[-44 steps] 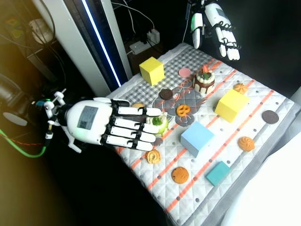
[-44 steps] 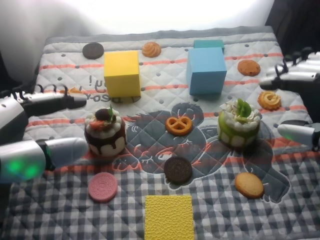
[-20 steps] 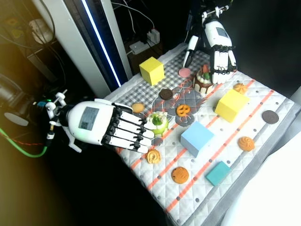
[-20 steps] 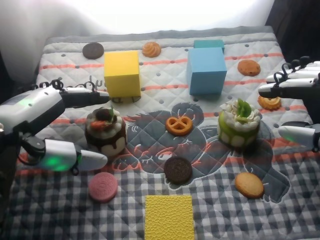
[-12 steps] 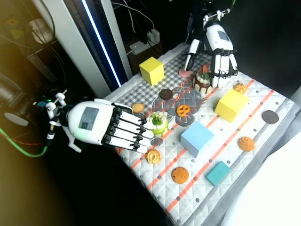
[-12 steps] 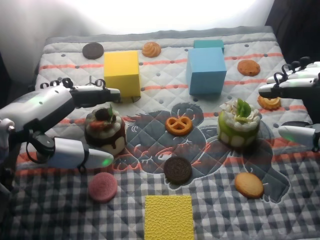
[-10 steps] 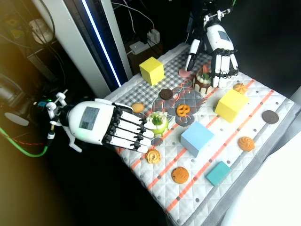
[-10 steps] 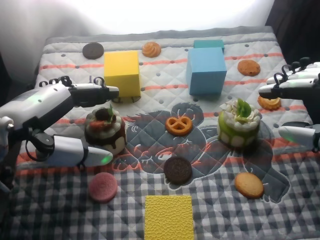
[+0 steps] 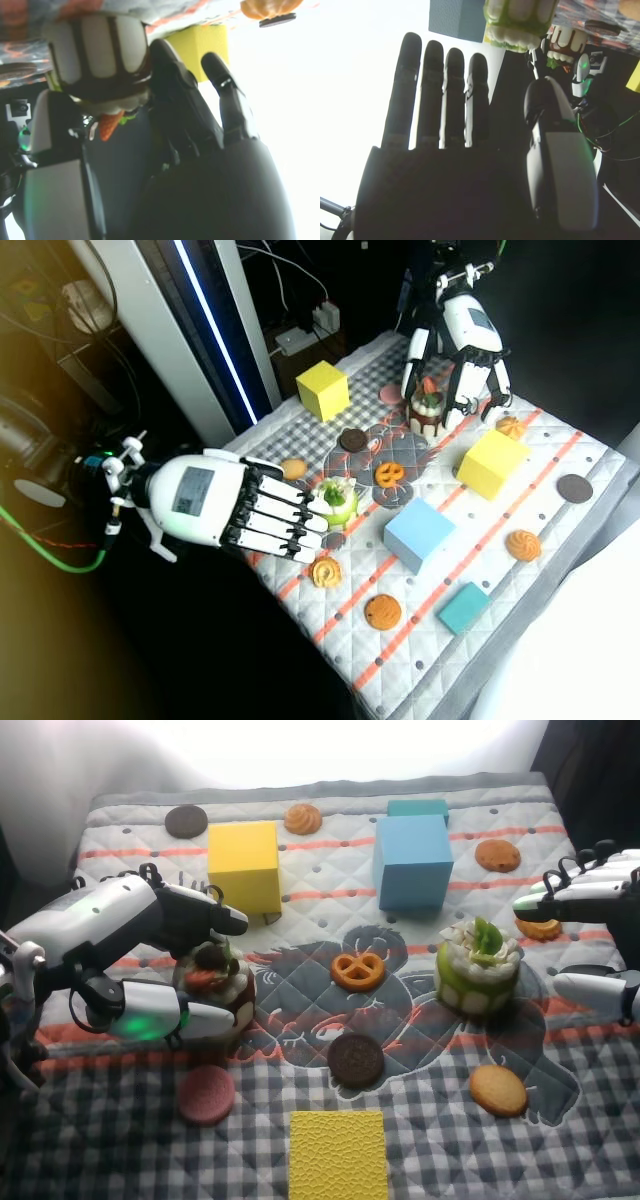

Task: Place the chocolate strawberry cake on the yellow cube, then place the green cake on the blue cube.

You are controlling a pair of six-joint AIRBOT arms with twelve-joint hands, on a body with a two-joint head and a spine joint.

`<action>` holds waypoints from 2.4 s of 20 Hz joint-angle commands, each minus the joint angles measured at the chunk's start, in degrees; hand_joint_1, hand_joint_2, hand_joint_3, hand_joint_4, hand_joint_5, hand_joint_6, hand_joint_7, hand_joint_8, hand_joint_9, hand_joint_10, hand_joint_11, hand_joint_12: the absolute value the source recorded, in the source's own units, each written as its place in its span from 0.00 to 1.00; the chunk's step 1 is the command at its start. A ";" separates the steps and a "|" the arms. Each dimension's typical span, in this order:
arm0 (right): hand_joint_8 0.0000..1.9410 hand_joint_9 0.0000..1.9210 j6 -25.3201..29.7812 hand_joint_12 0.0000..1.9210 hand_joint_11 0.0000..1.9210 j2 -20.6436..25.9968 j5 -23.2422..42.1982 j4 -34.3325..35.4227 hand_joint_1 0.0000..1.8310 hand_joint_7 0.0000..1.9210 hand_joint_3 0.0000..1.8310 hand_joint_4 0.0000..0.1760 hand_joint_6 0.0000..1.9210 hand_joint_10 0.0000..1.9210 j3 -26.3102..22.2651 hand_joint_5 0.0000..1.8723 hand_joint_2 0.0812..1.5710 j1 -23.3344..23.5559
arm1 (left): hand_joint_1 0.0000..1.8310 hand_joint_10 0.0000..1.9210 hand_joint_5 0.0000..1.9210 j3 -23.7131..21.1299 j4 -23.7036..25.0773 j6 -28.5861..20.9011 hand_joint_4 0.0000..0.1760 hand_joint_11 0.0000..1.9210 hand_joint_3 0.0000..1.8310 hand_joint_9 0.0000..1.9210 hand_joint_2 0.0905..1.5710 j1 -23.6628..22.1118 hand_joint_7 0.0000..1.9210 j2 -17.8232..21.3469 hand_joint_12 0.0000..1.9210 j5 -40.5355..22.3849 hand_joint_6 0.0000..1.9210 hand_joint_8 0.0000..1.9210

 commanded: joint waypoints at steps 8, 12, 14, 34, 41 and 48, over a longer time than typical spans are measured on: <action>0.00 0.30 0.67 0.15 0.24 -0.09 6.77 0.80 0.34 0.29 0.00 0.00 0.00 0.00 0.18 0.32 0.81 -0.24 | 0.70 0.45 0.58 0.62 1.21 -0.29 0.00 0.19 0.00 0.44 0.67 -1.34 0.54 0.04 0.82 -4.05 0.29 0.58; 0.00 0.30 0.81 0.16 0.25 -0.14 6.77 0.82 0.30 0.29 0.00 0.00 0.00 0.00 0.16 0.32 0.81 -0.57 | 0.70 0.62 0.69 0.50 1.69 -0.30 0.00 0.22 0.00 0.43 0.64 -2.26 0.58 0.35 0.87 -4.55 0.07 0.53; 0.00 0.30 0.87 0.16 0.24 -0.14 6.77 0.83 0.33 0.30 0.00 0.00 0.00 0.00 0.18 0.32 0.81 -0.65 | 0.70 0.54 0.70 0.44 2.25 -0.30 0.00 0.25 0.00 0.47 0.63 -3.42 0.61 0.69 0.86 -5.13 0.07 0.46; 0.00 0.30 0.88 0.26 0.21 -1.15 6.77 0.79 0.30 0.31 0.00 0.00 0.00 0.00 0.97 0.32 0.82 -0.28 | 0.70 0.42 0.57 17.34 -1.33 -0.36 0.00 0.35 0.00 0.57 0.65 -20.73 0.59 -8.64 0.82 3.63 0.33 0.48; 0.00 0.29 0.88 0.25 0.20 -1.54 6.78 0.71 0.27 0.29 0.00 0.00 0.00 0.00 1.38 0.30 0.83 -0.21 | 0.69 0.49 0.56 20.03 -1.30 -0.35 0.00 0.29 0.00 0.52 0.66 -21.20 0.57 -10.97 0.83 4.44 0.34 0.52; 0.00 0.28 1.07 0.32 0.16 -2.10 6.79 0.40 0.29 0.30 0.00 0.00 0.00 0.00 1.91 0.31 0.83 0.06 | 0.69 0.45 0.54 22.18 -1.97 -0.38 0.00 0.12 0.00 0.48 0.67 -21.17 0.58 -11.93 0.79 6.16 0.36 0.51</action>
